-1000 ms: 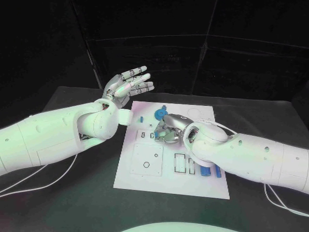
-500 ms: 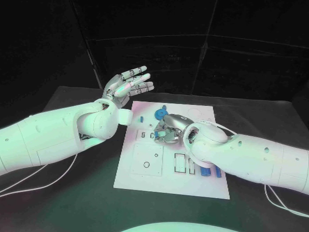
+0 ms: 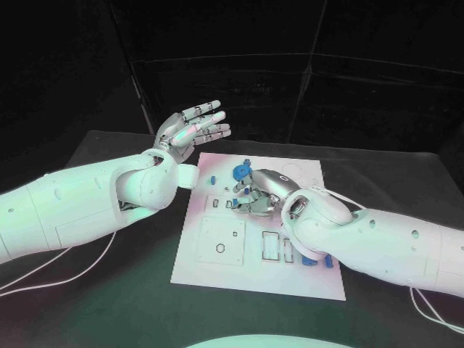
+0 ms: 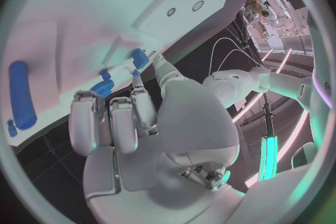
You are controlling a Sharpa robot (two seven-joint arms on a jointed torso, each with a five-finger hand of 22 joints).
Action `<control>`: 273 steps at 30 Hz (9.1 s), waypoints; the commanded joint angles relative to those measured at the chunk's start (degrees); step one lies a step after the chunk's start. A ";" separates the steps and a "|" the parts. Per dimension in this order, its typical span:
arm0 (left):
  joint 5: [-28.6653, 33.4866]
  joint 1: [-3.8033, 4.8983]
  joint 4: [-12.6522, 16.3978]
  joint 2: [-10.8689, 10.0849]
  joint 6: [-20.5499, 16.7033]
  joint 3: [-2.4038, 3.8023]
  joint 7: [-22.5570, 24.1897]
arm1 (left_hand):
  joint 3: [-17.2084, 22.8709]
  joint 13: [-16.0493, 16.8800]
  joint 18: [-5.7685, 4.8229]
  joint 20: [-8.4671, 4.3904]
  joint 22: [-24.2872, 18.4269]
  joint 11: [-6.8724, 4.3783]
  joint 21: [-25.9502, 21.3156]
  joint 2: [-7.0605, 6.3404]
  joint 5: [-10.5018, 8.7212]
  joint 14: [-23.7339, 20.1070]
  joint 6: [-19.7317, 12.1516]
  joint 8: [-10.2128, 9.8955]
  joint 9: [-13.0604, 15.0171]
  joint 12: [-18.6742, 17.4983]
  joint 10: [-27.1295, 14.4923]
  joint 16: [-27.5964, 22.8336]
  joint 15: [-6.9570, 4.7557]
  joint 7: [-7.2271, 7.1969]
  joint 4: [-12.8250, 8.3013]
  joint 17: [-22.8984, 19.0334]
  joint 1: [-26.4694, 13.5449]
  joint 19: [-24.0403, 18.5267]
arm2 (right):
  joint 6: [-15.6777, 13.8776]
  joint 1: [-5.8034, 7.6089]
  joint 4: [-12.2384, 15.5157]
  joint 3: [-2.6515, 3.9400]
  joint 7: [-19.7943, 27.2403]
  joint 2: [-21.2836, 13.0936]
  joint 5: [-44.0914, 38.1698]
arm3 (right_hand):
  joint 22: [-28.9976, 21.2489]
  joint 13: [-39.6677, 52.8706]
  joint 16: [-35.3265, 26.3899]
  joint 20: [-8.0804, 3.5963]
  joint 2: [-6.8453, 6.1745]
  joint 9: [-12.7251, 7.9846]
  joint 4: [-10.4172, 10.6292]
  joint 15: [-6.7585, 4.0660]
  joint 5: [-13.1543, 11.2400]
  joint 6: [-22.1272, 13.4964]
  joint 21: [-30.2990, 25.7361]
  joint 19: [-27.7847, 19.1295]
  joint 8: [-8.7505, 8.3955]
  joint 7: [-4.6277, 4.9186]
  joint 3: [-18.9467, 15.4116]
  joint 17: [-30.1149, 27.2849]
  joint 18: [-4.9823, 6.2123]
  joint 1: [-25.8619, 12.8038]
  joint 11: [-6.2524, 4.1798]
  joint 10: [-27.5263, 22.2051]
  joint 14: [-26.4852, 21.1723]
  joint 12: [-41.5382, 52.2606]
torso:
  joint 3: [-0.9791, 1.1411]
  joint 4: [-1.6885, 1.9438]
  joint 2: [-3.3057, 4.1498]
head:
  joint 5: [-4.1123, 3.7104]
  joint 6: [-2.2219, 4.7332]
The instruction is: Assemble the parts on the task board
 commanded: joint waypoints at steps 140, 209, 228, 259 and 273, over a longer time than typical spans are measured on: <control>-62.73 9.11 -13.24 17.88 33.97 -7.69 -66.75 | -13.51 50.28 -4.00 -14.47 69.49 -14.99 74.77 1.42 -1.12 42.60 21.40 27.29 26.04 55.63 34.92 85.56 -16.61 -6.01 16.44 85.41 -7.07 40.37 | 1.35 8.56 2.98 1.34 18.70 -16.40 24.43 | -5.22 -0.56 -3.95 -0.44 1.89 0.33 -0.25 -0.57 7.90 3.95 -4.38 -4.98 2.43 -1.13 -1.73 1.50 0.87 3.02 -1.02 -2.12 2.87 -2.84 | 1.17 0.26 -2.22 | -0.79 -2.50; -56.83 8.06 -7.85 11.66 18.15 -7.69 -59.51 | 34.89 48.82 -3.96 -14.56 70.48 -15.14 74.59 -7.81 3.33 42.60 18.86 28.90 30.95 53.29 35.76 85.56 -16.75 -5.82 -2.15 85.41 -9.70 40.27 | 2.20 8.57 2.83 1.34 18.05 -16.26 25.25 | -5.38 -0.15 -3.93 -0.58 2.34 0.28 -0.01 -0.70 7.59 4.18 -4.57 -4.93 2.62 -1.23 -2.03 1.73 0.89 2.98 -1.13 -1.64 3.02 -2.38 | 1.26 1.05 -2.53 | -1.13 -4.03; -62.60 4.81 -5.50 9.77 12.75 -7.72 -57.64 | 35.43 48.81 -3.88 -14.59 70.14 -15.19 74.32 -8.12 3.36 42.60 18.91 29.08 31.13 53.35 35.89 85.56 -16.78 -5.88 -2.30 85.41 -9.87 40.15 | 2.33 8.57 2.28 1.34 17.79 -16.70 25.26 | -5.64 -0.28 -3.98 -0.59 2.27 0.28 0.07 -0.70 7.62 4.20 -4.69 -5.06 2.64 -1.25 -2.18 1.66 0.94 2.84 -1.14 -1.73 3.01 -2.51 | 1.22 0.94 -2.52 | -0.89 -3.89; -67.93 4.59 -5.61 10.07 20.21 -7.71 -60.85 | 35.86 49.08 -3.95 -14.60 70.44 -15.22 74.52 -8.29 3.39 42.60 18.96 29.22 31.27 53.63 36.15 85.56 -16.80 -5.90 -2.40 85.41 -9.96 40.27 | 2.14 8.57 2.10 1.34 16.89 -16.68 25.25 | -5.69 -0.28 -3.96 -0.60 2.29 0.26 0.11 -0.71 7.64 4.16 -4.73 -5.07 2.63 -1.26 -2.24 1.72 0.95 2.82 -1.15 -1.73 3.03 -2.51 | 1.28 1.06 -2.52 | -0.37 -4.27; -68.78 4.67 -6.23 10.81 22.59 -7.70 -61.12 | 36.03 49.01 -3.93 -14.59 70.33 -15.22 74.42 -8.34 3.39 42.60 19.00 29.29 31.34 53.60 36.20 85.56 -16.78 -5.91 -2.37 85.41 -10.09 40.23 | 1.18 8.57 2.43 1.34 16.19 -16.51 25.10 | -5.85 -0.45 -4.02 -0.60 2.31 0.26 0.13 -0.72 7.66 4.14 -4.81 -5.16 2.62 -1.26 -2.27 1.63 0.98 2.80 -1.15 -1.87 3.02 -2.70 | 1.31 1.02 -2.58 | -0.17 -4.43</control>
